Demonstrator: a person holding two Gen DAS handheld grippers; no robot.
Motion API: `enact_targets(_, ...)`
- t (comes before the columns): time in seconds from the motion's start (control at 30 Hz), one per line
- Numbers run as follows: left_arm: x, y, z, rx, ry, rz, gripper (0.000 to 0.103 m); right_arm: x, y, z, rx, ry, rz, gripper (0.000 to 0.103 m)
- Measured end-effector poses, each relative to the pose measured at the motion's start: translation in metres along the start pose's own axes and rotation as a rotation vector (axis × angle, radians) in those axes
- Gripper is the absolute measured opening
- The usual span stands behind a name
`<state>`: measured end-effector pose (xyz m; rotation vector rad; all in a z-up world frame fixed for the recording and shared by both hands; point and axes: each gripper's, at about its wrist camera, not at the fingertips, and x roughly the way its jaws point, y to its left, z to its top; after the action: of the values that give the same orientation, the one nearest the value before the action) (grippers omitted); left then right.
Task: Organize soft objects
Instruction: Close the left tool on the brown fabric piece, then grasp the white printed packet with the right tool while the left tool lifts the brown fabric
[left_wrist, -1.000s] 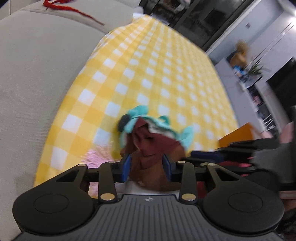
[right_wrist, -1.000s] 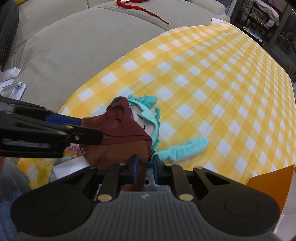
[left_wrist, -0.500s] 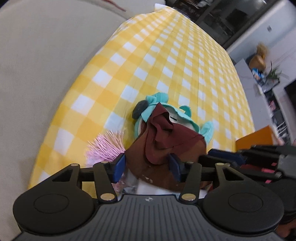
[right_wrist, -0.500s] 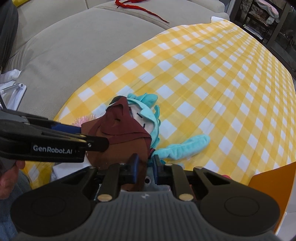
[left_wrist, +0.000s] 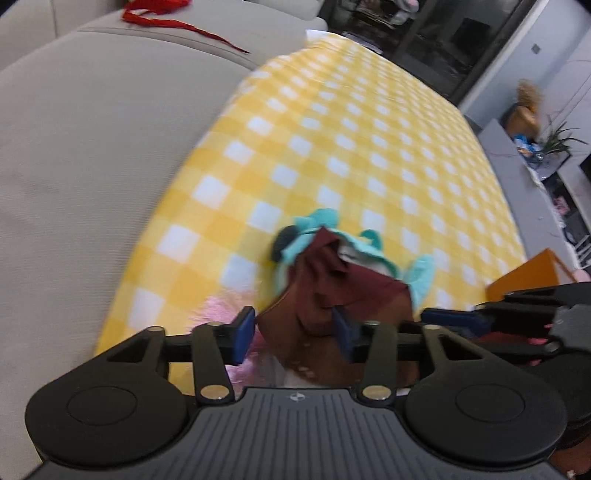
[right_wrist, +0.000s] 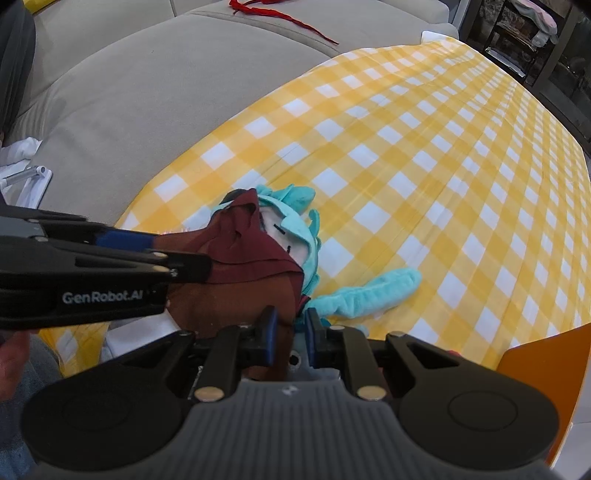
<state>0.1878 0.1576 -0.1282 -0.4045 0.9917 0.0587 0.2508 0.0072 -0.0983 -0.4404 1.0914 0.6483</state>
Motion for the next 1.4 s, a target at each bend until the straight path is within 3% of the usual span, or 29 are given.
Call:
enact_targets(0.13, 0.007, 0.014, -0.003, -0.061, 0.046, -0.029, 0.068, 0.000, 0.000, 0.000, 0.003, 0.000, 0.005, 0.015)
enact_targets(0.27, 0.016, 0.022, -0.003, -0.144, 0.066, -0.135, 0.071, 0.000, 0.000, 0.000, -0.001, -0.001, 0.001, 0.015)
enact_targets(0.37, 0.017, 0.024, -0.004, -0.173, 0.062, -0.134, 0.073, 0.001, 0.001, 0.000, 0.000, 0.002, 0.001, 0.015)
enact_targets(0.47, 0.013, 0.019, -0.005, -0.142, 0.052, -0.174, 0.048, 0.001, 0.001, 0.000, -0.001, 0.002, -0.001, 0.015)
enact_targets(0.57, -0.004, 0.003, -0.004, -0.055, -0.007, -0.131, 0.019, 0.001, 0.001, 0.000, 0.002, 0.002, 0.001, 0.015)
enact_targets(0.67, -0.014, -0.010, -0.003, -0.006, -0.043, -0.174, 0.019, 0.001, 0.000, 0.000, 0.003, 0.002, 0.003, 0.015)
enact_targets(0.77, -0.002, -0.008, -0.002, -0.043, -0.021, -0.083, 0.036, 0.001, -0.001, 0.000, 0.006, 0.007, 0.007, 0.015)
enact_targets(0.9, 0.009, 0.002, -0.005, -0.085, 0.002, -0.070, 0.042, 0.001, -0.001, 0.000, 0.000, 0.009, 0.009, 0.016)
enact_targets(0.93, 0.009, 0.002, -0.005, -0.081, 0.002, -0.085, 0.041, 0.002, 0.000, 0.000, 0.000, 0.007, 0.008, 0.016)
enact_targets(1.0, 0.009, 0.001, -0.005, -0.084, 0.006, -0.137, 0.018, 0.003, 0.000, 0.000, 0.003, 0.007, 0.006, 0.016)
enact_targets(1.07, 0.004, -0.007, -0.005, -0.044, -0.010, -0.135, 0.006, 0.003, -0.001, 0.001, 0.007, 0.007, 0.005, 0.015)
enact_targets(1.17, -0.004, -0.016, -0.005, 0.016, -0.052, -0.119, 0.003, 0.003, 0.000, 0.001, 0.002, 0.007, 0.004, 0.015)
enact_targets(1.4, -0.041, -0.004, 0.001, -0.001, -0.102, -0.111, 0.003, -0.023, -0.002, -0.002, 0.015, -0.039, 0.029, 0.022)
